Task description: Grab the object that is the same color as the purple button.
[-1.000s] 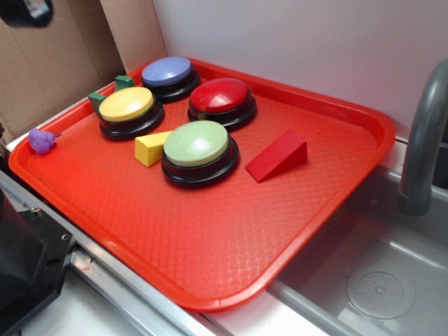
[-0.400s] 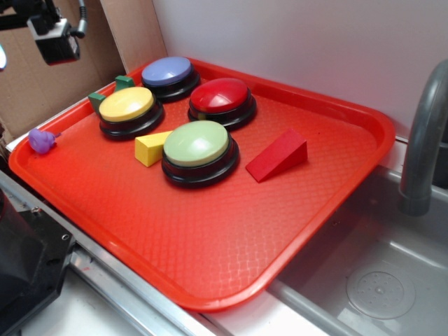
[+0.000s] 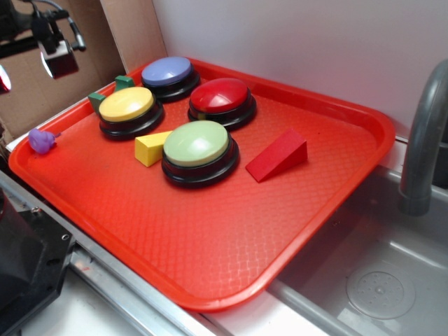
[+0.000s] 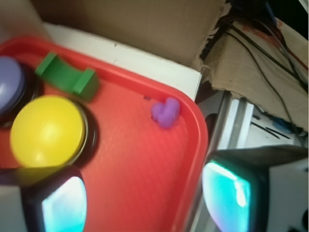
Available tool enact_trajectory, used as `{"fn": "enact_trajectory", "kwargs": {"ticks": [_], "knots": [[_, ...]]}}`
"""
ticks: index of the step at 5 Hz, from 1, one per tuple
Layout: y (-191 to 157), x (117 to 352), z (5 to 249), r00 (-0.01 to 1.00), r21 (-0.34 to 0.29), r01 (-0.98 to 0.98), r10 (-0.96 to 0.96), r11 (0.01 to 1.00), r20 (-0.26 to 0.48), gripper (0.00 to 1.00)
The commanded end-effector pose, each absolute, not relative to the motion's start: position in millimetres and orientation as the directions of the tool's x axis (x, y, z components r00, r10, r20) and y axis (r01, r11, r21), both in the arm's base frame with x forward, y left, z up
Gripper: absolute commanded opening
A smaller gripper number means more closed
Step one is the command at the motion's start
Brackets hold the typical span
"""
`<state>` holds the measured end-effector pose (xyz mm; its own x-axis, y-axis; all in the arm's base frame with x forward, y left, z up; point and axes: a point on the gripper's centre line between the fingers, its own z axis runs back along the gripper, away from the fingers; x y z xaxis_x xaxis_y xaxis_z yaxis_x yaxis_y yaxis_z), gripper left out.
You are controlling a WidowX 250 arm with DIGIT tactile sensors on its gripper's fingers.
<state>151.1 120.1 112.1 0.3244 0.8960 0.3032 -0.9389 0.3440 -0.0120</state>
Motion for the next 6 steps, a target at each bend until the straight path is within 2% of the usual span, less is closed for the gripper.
{"fn": "enact_trajectory", "kwargs": {"ticks": [1, 3, 5, 6], "knots": [[156.3, 153.9, 76.3, 0.197, 0.007, -0.979, 0.935, 0.204, 0.294, 1.00], [170.5, 154.8, 44.9, 0.132, 0.040, -0.991, 0.961, 0.126, 0.245, 1.00], [179.9, 154.6, 30.0, 0.108, 0.048, -0.994, 0.966, 0.099, 0.234, 1.00], [179.8, 154.0, 26.3, 0.079, 0.054, -0.996, 0.969, 0.069, 0.235, 0.80]]}}
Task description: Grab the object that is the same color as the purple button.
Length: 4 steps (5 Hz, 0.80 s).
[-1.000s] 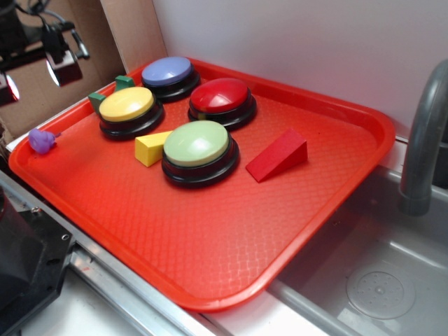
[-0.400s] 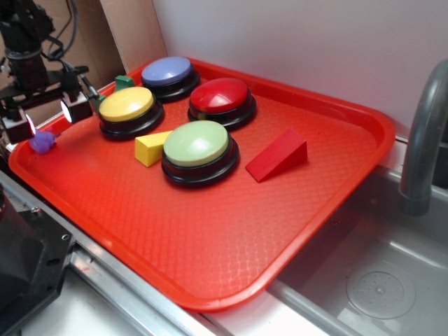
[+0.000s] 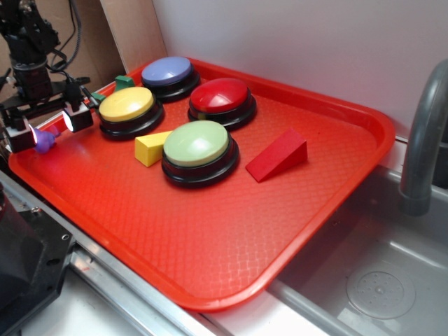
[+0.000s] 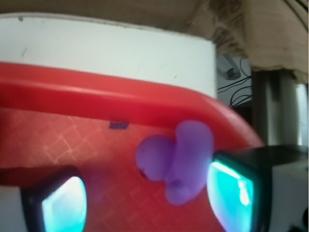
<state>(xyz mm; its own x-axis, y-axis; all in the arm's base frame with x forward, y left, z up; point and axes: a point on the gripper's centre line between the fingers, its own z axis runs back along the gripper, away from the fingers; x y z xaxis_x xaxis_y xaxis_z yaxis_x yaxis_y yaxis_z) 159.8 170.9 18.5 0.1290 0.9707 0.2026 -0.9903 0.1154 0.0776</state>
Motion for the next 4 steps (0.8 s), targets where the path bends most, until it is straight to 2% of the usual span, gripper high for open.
{"fn": "enact_trajectory", "kwargs": {"ticks": [1, 2, 3, 4], "knots": [[179.3, 153.8, 25.5, 0.071, 0.049, -0.997, 0.969, 0.061, 0.238, 0.14], [179.6, 153.5, 25.6, 0.071, 0.044, -0.997, 0.967, 0.063, 0.244, 0.02], [177.0, 154.3, 32.0, 0.093, 0.048, -0.995, 0.953, 0.083, 0.290, 0.00], [169.0, 160.4, 44.4, 0.205, 0.069, -0.979, 0.929, 0.194, 0.308, 0.00]]}}
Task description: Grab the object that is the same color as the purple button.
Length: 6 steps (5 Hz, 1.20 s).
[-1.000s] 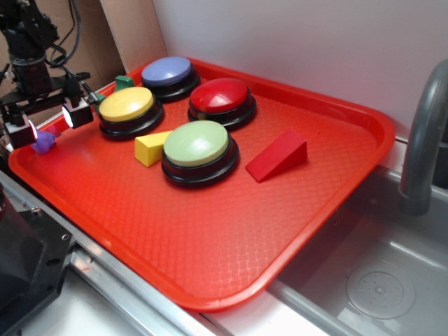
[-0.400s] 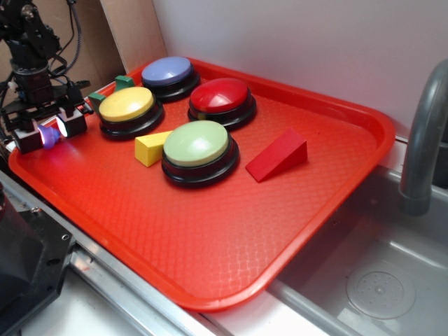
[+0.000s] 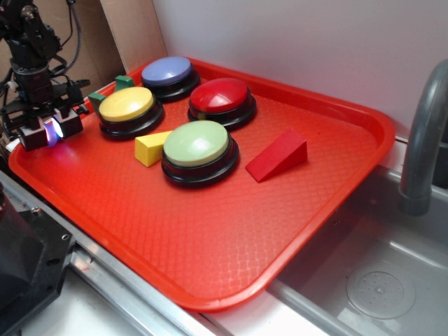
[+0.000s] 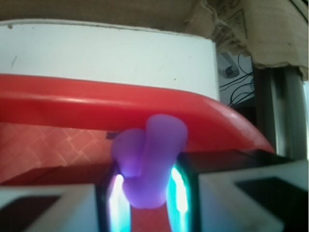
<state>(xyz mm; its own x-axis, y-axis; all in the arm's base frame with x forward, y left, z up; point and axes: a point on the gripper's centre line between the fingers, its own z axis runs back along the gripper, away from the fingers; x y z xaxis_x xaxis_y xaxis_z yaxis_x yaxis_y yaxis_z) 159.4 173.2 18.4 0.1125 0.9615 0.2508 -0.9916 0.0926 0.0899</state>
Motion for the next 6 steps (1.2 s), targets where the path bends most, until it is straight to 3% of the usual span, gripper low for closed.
{"fn": "enact_trajectory", "kwargs": {"ticks": [1, 3, 4, 5, 6], "knots": [[144.2, 171.0, 70.5, 0.411, 0.132, -0.912, 0.850, 0.389, 0.330, 0.00], [77.6, 170.1, 109.6, 0.781, 0.130, -0.614, 0.574, 0.779, 0.246, 0.00], [42.2, 157.1, 118.9, 0.910, 0.070, -0.398, 0.384, 0.915, 0.158, 0.00], [17.3, 145.3, 122.1, 0.974, 0.032, -0.220, 0.217, 0.975, 0.064, 0.00], [5.1, 137.7, 121.0, 0.987, 0.012, -0.155, 0.154, 0.988, 0.033, 0.00]]}}
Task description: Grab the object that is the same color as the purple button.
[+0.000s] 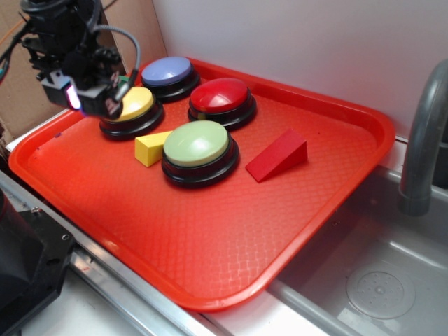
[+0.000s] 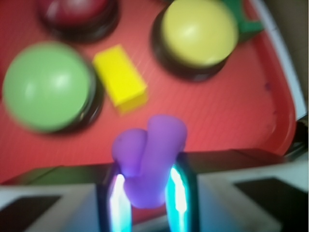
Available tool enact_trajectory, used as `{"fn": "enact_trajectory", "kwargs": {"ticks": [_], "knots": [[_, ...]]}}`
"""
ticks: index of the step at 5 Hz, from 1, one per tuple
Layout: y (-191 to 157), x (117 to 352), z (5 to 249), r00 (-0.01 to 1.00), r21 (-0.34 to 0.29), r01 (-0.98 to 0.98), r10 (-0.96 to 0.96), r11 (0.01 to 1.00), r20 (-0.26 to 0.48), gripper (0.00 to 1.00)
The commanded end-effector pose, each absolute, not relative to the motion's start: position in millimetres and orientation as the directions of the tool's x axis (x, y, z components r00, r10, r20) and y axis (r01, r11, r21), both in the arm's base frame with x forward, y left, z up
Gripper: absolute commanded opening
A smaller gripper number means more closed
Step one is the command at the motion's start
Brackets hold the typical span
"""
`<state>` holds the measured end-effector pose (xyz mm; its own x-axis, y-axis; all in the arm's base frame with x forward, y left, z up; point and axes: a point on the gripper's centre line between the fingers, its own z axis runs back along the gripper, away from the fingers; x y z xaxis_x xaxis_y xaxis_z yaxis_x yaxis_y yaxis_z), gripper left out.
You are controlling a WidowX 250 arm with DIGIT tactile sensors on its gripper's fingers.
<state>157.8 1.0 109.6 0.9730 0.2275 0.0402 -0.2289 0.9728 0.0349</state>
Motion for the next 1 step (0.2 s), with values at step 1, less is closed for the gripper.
{"fn": "enact_trajectory", "kwargs": {"ticks": [1], "knots": [[8.5, 135.6, 117.7, 0.988, -0.003, -0.153, 0.153, 0.988, 0.021, 0.00]]}}
